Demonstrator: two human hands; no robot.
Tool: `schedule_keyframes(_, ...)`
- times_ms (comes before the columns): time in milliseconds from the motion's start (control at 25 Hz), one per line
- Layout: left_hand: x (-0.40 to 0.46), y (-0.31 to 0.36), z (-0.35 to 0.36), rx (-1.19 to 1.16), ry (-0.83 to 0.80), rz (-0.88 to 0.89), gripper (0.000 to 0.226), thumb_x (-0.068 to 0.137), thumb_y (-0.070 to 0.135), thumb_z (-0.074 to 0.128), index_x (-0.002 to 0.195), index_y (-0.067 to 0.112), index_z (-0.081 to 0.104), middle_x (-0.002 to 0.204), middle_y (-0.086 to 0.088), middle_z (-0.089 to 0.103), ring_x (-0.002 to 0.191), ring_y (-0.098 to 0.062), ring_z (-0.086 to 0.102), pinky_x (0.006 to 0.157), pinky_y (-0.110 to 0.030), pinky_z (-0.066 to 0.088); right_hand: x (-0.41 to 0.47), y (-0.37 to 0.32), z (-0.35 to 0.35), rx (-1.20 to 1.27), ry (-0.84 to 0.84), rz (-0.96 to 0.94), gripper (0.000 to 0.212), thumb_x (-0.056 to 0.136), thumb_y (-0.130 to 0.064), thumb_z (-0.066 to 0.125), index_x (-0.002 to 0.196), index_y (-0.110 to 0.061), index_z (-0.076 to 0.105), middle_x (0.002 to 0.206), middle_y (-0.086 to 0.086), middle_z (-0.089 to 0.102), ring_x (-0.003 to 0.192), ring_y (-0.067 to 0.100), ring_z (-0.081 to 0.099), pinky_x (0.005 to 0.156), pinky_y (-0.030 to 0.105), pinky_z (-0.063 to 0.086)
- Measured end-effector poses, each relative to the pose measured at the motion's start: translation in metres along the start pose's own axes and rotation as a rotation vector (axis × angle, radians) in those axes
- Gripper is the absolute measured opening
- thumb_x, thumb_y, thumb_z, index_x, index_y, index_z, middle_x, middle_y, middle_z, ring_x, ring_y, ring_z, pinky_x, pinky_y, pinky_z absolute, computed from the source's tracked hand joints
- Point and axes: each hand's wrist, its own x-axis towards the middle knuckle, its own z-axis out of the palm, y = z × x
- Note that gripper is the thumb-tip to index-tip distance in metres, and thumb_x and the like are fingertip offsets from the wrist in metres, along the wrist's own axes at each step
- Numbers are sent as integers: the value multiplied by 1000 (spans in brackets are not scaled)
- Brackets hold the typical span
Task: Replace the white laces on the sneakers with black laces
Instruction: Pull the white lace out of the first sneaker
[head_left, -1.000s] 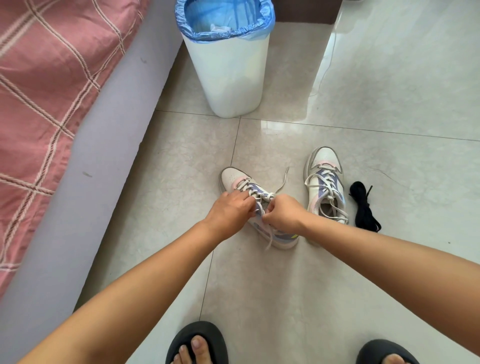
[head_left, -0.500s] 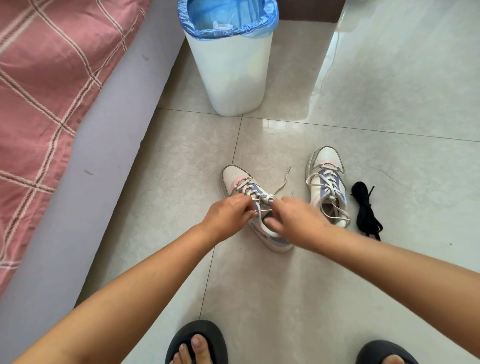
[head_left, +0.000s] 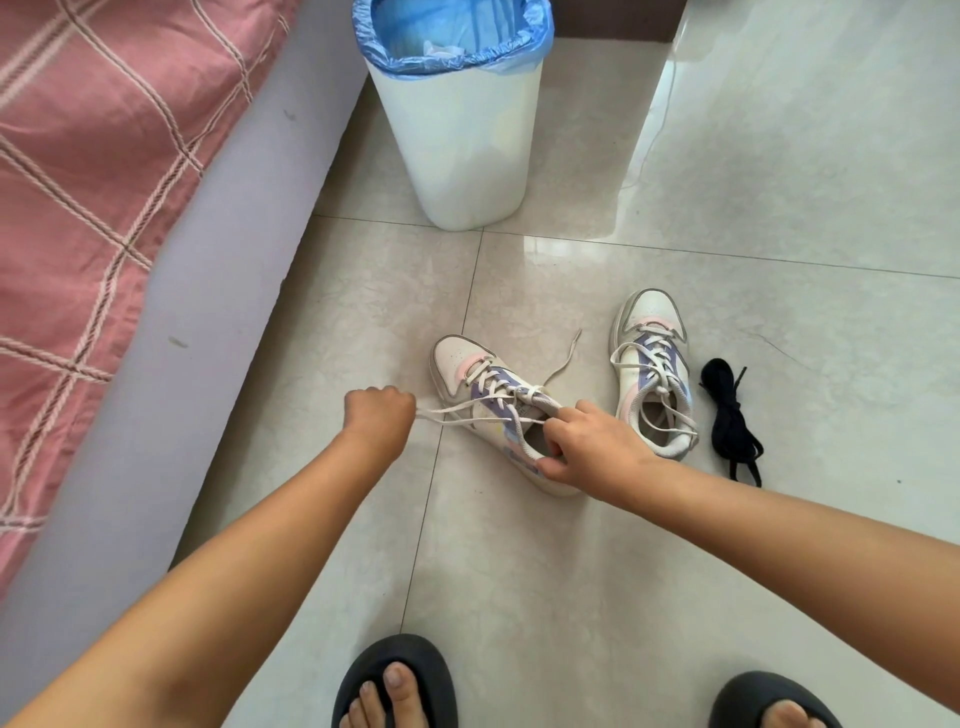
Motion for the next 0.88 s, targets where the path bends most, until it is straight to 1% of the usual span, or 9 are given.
schedule_keyframes(160, -7, 36, -11, -480, 367, 369, 19, 92, 22, 55, 102, 7, 62, 101, -10, 59, 89, -29, 60, 60, -33, 43, -1, 1, 2, -34, 1, -45, 36, 49, -24, 88, 53, -9, 55, 55, 6, 55, 53, 30, 55, 37, 28, 40)
schedule_keyframes(240, -11, 49, -11, -513, 483, 497, 16, 86, 20, 59, 84, 5, 65, 85, -10, 61, 73, -29, 62, 49, -33, 44, 1, 1, 2, -35, 7, -48, 40, 41, -26, 90, 49, -13, 54, 51, 2, 52, 48, 26, 53, 33, 25, 38)
schedule_keyframes(320, -6, 43, -12, -444, 375, 368, 10, 88, 14, 56, 89, 8, 64, 92, -7, 61, 84, -28, 62, 56, -31, 39, 0, 0, 2, -29, 38, -84, 37, 48, -25, 89, 53, -10, 56, 55, 5, 55, 54, 29, 55, 37, 28, 41)
schedule_keyframes(400, 1, 22, -11, -242, 179, 151, 16, 92, 12, 50, 104, 11, 61, 106, -5, 58, 99, -26, 57, 66, -30, 36, -1, -1, -2, -32, -7, -20, 28, 74, -30, 75, 74, -5, 62, 79, 11, 61, 81, 32, 57, 56, 35, 46)
schedule_keyframes(480, 0, 3, -9, -252, 66, 23, 23, 95, 22, 50, 115, 13, 55, 115, -6, 53, 104, -27, 55, 73, -34, 42, 0, -2, -7, -45, -113, 60, 30, 90, -36, 55, 95, -7, 59, 101, 9, 59, 102, 28, 50, 73, 35, 43)
schedule_keyframes(600, -15, 20, -17, -515, 125, 76, 35, 95, 35, 49, 123, 14, 48, 120, -5, 51, 109, -25, 53, 80, -36, 43, 2, -12, -10, 329, -137, 211, 17, 91, -31, 56, 87, -15, 53, 93, 7, 59, 89, 25, 55, 72, 34, 42)
schedule_keyframes(720, -28, 56, -21, -721, 103, 102, 26, 97, 26, 41, 116, 9, 49, 120, -9, 54, 109, -28, 53, 85, -36, 43, -1, -25, -6, 836, -76, 402, 8, 89, -19, 59, 86, -18, 53, 72, 0, 56, 64, 15, 53, 65, 35, 50)
schedule_keyframes(800, -27, 63, -19, -760, 106, 63, 26, 96, 23, 40, 115, 9, 49, 121, -9, 52, 109, -27, 52, 84, -37, 44, 6, -13, -9, 699, -17, 395, 15, 90, -18, 57, 103, -18, 51, 75, 1, 57, 69, 17, 53, 69, 34, 46)
schedule_keyframes(880, -29, 62, -19, -823, 93, 34, 28, 94, 26, 43, 116, 10, 48, 121, -6, 48, 108, -25, 51, 85, -37, 44, 15, 2, -12, 505, -120, 355, 23, 90, -18, 57, 112, -16, 52, 85, 3, 57, 78, 19, 51, 68, 29, 39)
